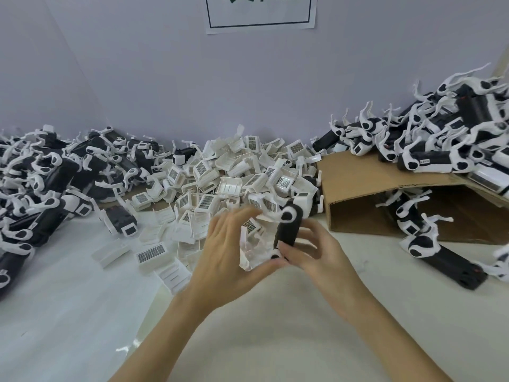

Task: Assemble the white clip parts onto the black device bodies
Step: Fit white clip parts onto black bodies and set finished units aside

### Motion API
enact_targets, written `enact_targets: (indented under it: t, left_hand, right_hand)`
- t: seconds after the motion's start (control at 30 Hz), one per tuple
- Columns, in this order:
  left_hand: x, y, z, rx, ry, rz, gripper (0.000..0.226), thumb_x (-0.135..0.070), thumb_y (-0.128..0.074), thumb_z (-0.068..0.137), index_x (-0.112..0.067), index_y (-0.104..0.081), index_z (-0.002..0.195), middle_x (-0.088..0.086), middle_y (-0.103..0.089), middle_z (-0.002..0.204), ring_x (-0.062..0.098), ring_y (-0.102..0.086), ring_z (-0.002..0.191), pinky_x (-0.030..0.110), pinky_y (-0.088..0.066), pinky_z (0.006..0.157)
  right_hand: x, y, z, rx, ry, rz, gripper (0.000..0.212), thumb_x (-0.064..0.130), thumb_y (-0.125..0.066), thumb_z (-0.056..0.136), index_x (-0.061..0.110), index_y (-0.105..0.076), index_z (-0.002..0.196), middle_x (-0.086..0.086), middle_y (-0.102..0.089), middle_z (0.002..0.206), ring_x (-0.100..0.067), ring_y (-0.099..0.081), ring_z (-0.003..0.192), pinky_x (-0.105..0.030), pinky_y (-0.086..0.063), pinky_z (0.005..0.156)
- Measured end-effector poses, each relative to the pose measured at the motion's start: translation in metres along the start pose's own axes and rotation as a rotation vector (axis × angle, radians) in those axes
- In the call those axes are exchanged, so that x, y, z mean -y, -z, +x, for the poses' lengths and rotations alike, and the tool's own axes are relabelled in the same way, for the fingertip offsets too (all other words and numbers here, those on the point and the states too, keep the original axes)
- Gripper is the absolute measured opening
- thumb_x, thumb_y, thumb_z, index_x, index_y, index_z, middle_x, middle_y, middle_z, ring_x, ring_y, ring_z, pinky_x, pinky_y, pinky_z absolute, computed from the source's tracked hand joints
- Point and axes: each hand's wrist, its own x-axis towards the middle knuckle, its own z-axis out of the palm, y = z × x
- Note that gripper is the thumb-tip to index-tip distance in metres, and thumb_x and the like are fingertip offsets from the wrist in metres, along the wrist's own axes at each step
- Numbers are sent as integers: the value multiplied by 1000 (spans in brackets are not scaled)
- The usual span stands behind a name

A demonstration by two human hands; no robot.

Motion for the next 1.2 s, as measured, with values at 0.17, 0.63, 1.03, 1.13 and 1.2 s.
enact_targets:
  t: [0.17, 0.63, 1.03, 1.13, 1.2]
  left_hand:
    - [2, 3, 5, 19, -20, 12, 65, -54, -64, 102, -22, -48, 156, -2, -53, 147, 15, -50, 137, 37, -42, 115]
    - [-3, 6, 8, 59, 162, -65, 56, -46, -58, 105, -35, -46, 158, -8, -48, 142, 21, -45, 138, 24, -35, 114]
    - [-12, -11, -2, 35, 370, -275, 37, -26, -78, 96, -32, -64, 130, -20, -70, 117, 10, -65, 114, 18, -48, 93]
    - [-18, -11, -1, -13, 268, -292, 41, -22, -79, 93, -36, -61, 128, -17, -67, 139, 11, -60, 134, 27, -48, 107]
    - [-19, -12, 0, -54, 157, -230, 39, -22, -81, 93, -27, -64, 127, -11, -65, 145, 14, -57, 140, 38, -48, 112]
  right_hand:
    - [-7, 6, 3, 58, 341, -307, 49, 8, -78, 92, 31, -60, 131, 20, -67, 130, -3, -58, 130, -13, -48, 101]
    - [-7, 20, 6, 37, 405, -475, 55, 26, -72, 88, 54, -56, 133, 14, -60, 120, -17, -57, 119, -20, -47, 90]
    - [-21, -1, 1, 151, 404, -493, 48, 43, -70, 94, 49, -50, 137, 17, -61, 126, -12, -58, 125, -27, -50, 98]
    - [-27, -8, 2, 98, 412, -517, 76, 38, -84, 87, 45, -37, 147, 19, -55, 136, -7, -55, 132, -22, -49, 103]
    - [-29, -12, 2, 105, 418, -459, 79, 31, -84, 88, 44, -34, 147, 20, -58, 135, -7, -59, 129, -19, -51, 101]
